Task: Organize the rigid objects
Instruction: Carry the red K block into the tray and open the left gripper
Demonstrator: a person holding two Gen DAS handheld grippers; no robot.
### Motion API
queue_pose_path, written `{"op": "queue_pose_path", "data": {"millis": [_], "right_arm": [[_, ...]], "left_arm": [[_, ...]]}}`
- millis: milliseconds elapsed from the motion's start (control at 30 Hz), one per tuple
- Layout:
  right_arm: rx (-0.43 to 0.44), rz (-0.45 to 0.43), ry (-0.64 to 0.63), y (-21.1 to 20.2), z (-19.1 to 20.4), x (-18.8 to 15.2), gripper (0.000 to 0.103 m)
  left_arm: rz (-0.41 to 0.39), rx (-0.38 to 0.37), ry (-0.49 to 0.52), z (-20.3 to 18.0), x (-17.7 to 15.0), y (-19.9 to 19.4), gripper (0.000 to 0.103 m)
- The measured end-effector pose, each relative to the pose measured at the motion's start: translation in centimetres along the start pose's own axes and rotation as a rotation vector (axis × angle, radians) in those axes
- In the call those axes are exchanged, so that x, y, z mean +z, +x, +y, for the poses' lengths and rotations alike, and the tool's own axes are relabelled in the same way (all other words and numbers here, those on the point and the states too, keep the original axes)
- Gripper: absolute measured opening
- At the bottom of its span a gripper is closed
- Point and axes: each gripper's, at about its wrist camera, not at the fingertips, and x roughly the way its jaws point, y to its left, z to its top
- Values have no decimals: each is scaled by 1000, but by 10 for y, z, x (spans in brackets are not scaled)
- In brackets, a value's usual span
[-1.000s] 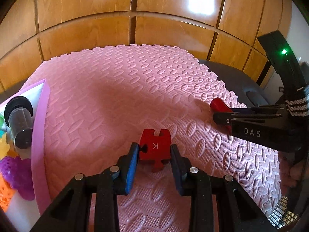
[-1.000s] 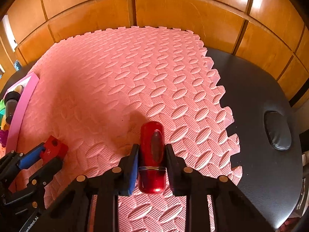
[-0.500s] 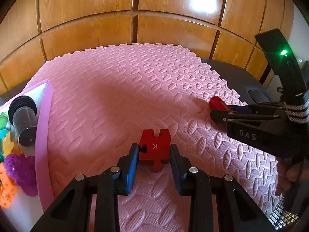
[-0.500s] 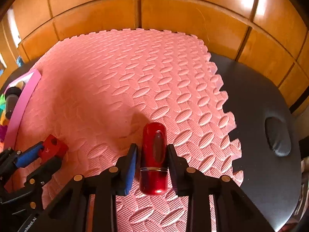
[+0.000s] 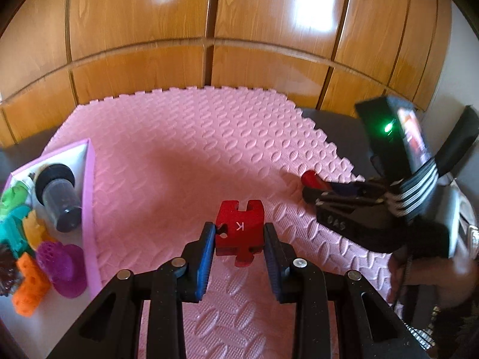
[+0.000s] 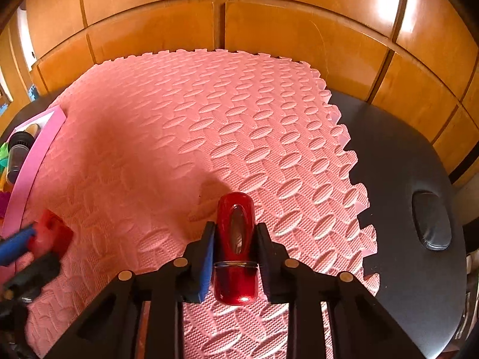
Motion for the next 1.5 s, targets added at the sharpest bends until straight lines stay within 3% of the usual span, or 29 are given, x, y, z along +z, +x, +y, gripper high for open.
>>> {"op": "queue_pose_path", "data": {"millis": [600, 1067, 1500], "right_arm": [[-25, -24, -29, 0, 4, -3, 25], [-75, -53, -88, -1, 11, -7, 25], [-87, -55, -104, -2, 13, -7, 25]], "left_arm": [[-78, 17, -31, 23, 10, -60, 32], [-101, 100, -93, 67, 1, -87, 32], [-72, 196, -154, 113, -18, -98, 32]]}}
